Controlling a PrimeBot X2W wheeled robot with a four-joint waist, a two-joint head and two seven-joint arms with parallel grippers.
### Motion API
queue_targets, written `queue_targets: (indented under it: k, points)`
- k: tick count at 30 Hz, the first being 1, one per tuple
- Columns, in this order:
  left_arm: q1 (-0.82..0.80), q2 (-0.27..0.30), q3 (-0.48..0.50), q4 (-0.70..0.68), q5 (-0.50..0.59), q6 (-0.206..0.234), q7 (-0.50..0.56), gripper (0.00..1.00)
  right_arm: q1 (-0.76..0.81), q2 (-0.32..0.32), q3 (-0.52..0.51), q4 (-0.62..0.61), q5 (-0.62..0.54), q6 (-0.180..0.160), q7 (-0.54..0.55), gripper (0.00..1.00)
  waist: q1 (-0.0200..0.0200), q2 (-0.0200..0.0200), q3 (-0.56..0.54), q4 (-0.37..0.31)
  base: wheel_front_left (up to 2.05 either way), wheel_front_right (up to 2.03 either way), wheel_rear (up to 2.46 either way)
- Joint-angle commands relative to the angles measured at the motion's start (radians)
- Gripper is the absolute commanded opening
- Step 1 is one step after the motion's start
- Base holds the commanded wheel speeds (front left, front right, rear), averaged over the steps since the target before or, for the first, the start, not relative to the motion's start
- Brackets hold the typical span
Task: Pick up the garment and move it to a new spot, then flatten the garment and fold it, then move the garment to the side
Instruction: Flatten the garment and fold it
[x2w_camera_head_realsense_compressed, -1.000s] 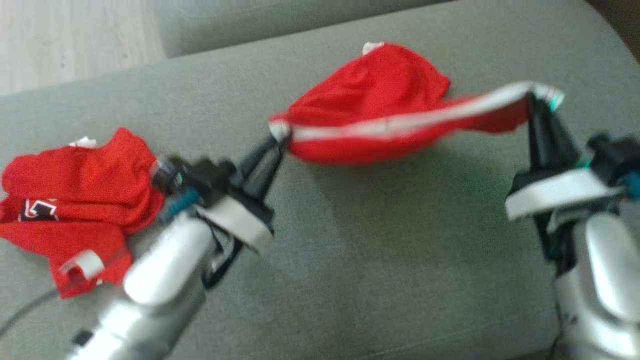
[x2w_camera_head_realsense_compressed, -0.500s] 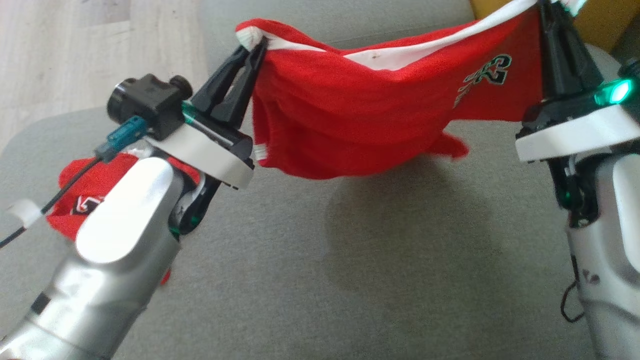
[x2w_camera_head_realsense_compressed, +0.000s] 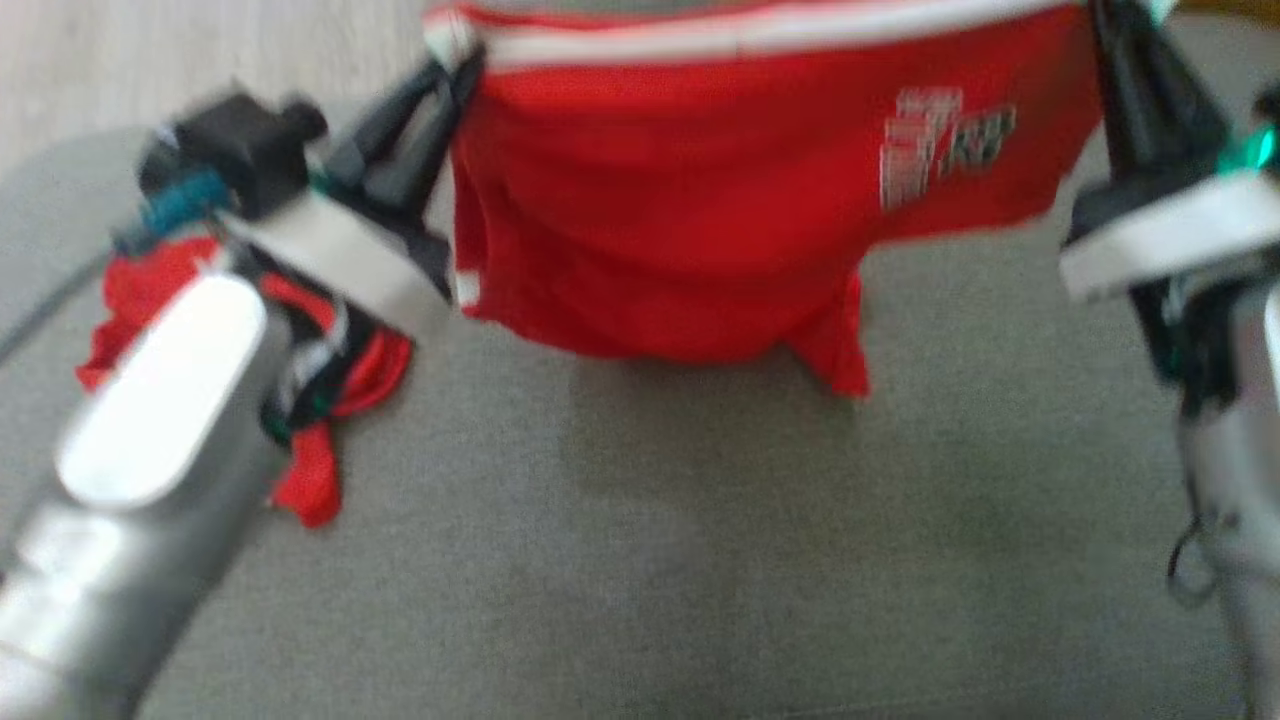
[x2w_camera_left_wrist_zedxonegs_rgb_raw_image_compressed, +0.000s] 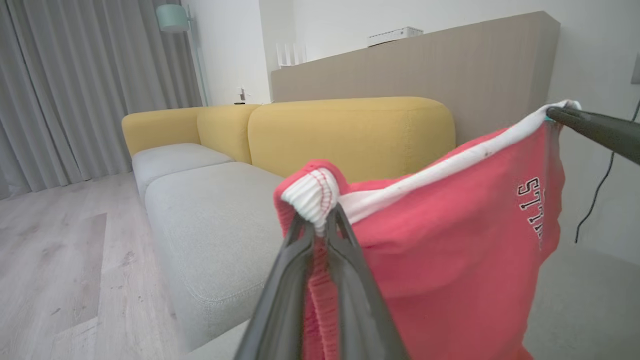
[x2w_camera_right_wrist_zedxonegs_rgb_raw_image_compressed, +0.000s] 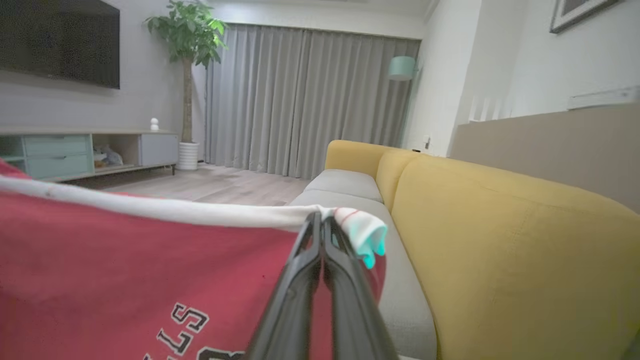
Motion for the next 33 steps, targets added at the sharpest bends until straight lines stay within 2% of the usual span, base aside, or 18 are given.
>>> queue_targets:
  k: [1,4,8,11,15,19,24,28,30,32,33]
  points:
    - [-0.124,0.044,0.055,-0.004,0.009,-0.007,0.008,0.0,-0.109,-0.028,0.036,-0.002,-0.003,-0.001,0.001,0.0,-0.0001,0.0,0.077,-0.011,0.0,0.0,0.0]
    - [-0.25,0.04,0.06,0.069,0.019,-0.026,0.018,0.0,-0.28,-0.042,0.088,0.105,0.003,-0.001,-0.015,0.0,-0.0001,0.0,0.151,-0.026,0.0,0.0,0.0]
    - [-0.437,0.016,0.07,0.2,0.06,-0.039,-0.029,0.0,-0.53,-0.036,0.141,0.287,-0.023,-0.001,-0.082,0.0,-0.0001,0.0,0.209,-0.04,0.0,0.0,0.0]
    - [-0.546,-0.051,0.115,0.318,0.034,-0.037,-0.107,0.0,-0.679,-0.046,0.164,0.424,-0.091,-0.001,-0.159,0.0,-0.0001,0.0,0.217,-0.039,0.0,0.0,0.0]
    - [-0.617,-0.107,0.107,0.435,0.057,-0.043,-0.22,0.0,-0.751,-0.037,0.144,0.572,-0.116,-0.001,-0.243,0.0,-0.0001,0.0,0.196,-0.032,0.0,0.0,0.0]
    - [-0.583,-0.134,0.065,0.493,0.072,-0.052,-0.274,0.0,-0.7,-0.038,0.15,0.662,-0.107,-0.001,-0.279,0.0,-0.0001,0.0,0.169,-0.022,0.0,0.0,0.0]
    - [-0.414,-0.144,-0.027,0.49,0.065,-0.059,-0.293,0.0,-0.543,-0.047,0.184,0.711,-0.055,-0.001,-0.291,0.0,-0.0001,0.0,0.131,-0.012,0.0,0.0,0.0]
    - [-0.23,-0.137,-0.129,0.44,0.029,-0.06,-0.297,0.0,-0.396,-0.079,0.222,0.711,-0.003,-0.001,-0.292,0.0,-0.0001,0.0,0.094,-0.002,0.0,0.0,0.0]
    - [-0.185,-0.133,-0.15,0.425,0.018,-0.06,-0.298,0.0,-0.36,-0.089,0.225,0.703,0.013,-0.001,-0.292,0.0,-0.0001,0.0,0.083,0.0,0.0,0.0,0.0]
    - [-0.098,-0.126,-0.184,0.397,0.001,-0.06,-0.299,0.0,-0.287,-0.117,0.236,0.682,0.037,-0.001,-0.293,0.0,-0.0001,0.0,0.061,0.004,0.0,0.0,0.0]
    - [-0.022,-0.119,-0.217,0.369,-0.004,-0.06,-0.299,0.0,-0.219,-0.15,0.234,0.65,0.056,-0.001,-0.293,0.0,-0.0001,0.0,0.041,0.007,0.0,0.0,0.0]
